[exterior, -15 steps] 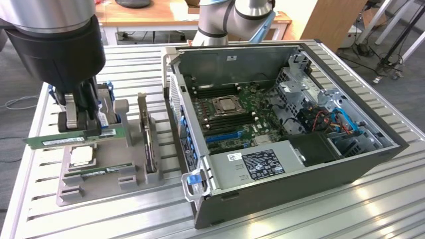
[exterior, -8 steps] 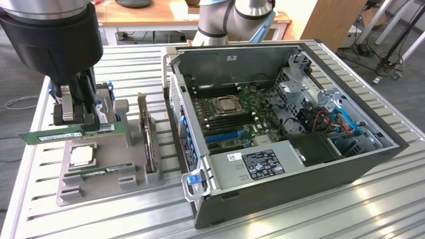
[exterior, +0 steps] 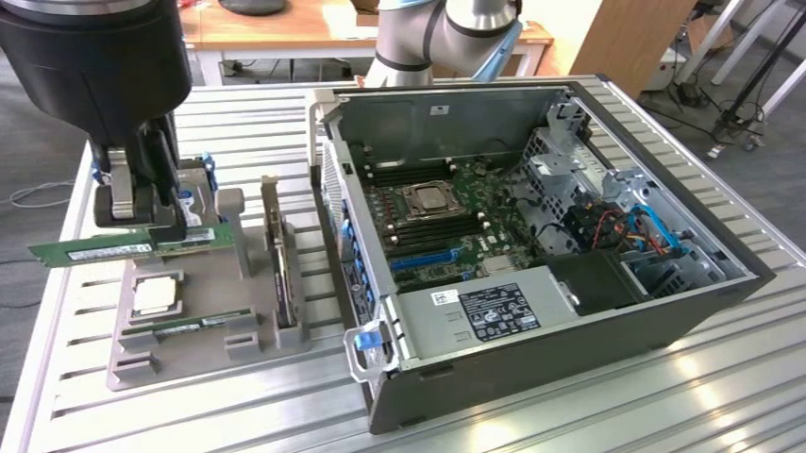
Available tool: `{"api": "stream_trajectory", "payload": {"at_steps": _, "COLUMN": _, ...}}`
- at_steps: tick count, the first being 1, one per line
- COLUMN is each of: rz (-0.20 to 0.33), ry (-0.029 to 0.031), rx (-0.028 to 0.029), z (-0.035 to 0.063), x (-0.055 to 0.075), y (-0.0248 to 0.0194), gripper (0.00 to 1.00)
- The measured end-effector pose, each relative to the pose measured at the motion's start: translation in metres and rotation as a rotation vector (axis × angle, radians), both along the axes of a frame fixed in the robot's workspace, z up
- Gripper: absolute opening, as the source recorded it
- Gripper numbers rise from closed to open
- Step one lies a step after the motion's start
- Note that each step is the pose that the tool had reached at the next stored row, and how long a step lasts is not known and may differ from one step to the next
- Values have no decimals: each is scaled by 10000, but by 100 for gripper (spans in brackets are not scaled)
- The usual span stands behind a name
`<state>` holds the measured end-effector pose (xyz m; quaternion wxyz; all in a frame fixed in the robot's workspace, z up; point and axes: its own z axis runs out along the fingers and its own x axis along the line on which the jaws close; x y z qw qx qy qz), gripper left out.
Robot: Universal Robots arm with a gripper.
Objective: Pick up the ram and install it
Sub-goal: 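Pick up the ram and move it above insertion slot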
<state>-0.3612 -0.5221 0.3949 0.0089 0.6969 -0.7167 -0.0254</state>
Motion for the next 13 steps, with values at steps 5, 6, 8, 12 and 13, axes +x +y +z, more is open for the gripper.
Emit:
{"api": "stream_trajectory", "payload": {"at_steps": 5, "rz": 0, "ry": 2, "rx": -2, "z": 4, "x": 0, "y": 0, "gripper": 12}}
{"api": "stream_trajectory", "payload": {"at_steps": 6, "rz": 0, "ry": 2, "rx": -2, "z": 4, "x": 0, "y": 0, "gripper": 12}}
{"api": "stream_trajectory", "payload": {"at_steps": 8, "rz": 0, "ry": 4, "rx": -3, "z": 8, "x": 0, "y": 0, "gripper": 12}}
{"api": "stream_trajectory", "payload": {"at_steps": 12, "rz": -1, "ry": 2, "rx": -2, "z": 49, "x": 0, "y": 0, "gripper": 12}}
{"api": "stream_trajectory", "payload": {"at_steps": 13, "rz": 0, "ry": 2, "rx": -2, "z": 62, "x": 0, "y": 0, "gripper": 12}}
